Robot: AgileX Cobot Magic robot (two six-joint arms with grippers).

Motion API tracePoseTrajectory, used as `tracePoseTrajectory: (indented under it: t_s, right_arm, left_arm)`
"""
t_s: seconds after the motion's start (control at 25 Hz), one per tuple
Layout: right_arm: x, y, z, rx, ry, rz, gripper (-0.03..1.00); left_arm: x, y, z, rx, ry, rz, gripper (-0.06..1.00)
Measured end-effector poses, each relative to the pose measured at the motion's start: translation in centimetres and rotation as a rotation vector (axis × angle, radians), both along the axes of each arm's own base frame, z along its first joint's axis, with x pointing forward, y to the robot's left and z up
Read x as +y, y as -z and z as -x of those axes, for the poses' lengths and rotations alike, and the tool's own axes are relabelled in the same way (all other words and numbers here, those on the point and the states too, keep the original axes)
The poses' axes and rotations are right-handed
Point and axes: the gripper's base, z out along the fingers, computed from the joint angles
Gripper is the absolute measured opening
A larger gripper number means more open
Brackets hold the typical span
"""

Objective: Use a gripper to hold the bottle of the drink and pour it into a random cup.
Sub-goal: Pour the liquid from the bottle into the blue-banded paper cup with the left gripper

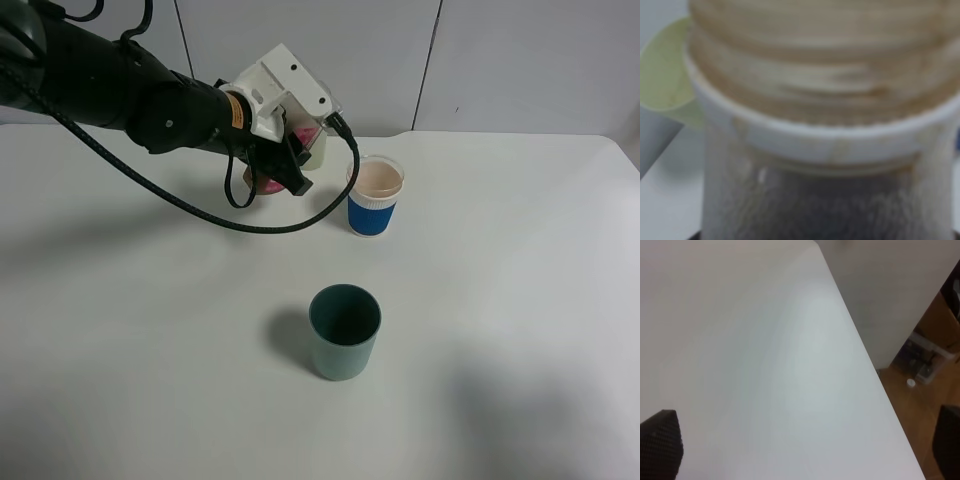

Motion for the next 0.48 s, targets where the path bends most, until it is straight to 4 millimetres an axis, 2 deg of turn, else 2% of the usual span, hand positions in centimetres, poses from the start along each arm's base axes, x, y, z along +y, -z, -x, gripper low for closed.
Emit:
tracePoseTrajectory:
  t_s: [0.2, 0.48]
  right_arm:
    - [0.0, 0.0, 0.0, 0.0, 0.0, 0.0, 1.0]
    - [0.0, 0.0, 0.0, 0.0, 0.0, 0.0, 1.0]
  left_arm:
    - [-0.5, 0.3, -0.4, 0.002, 0.02, -0.05, 0.35]
    - [-1.7, -0.5, -1.8, -0.021, 0.021, -0.053, 0.35]
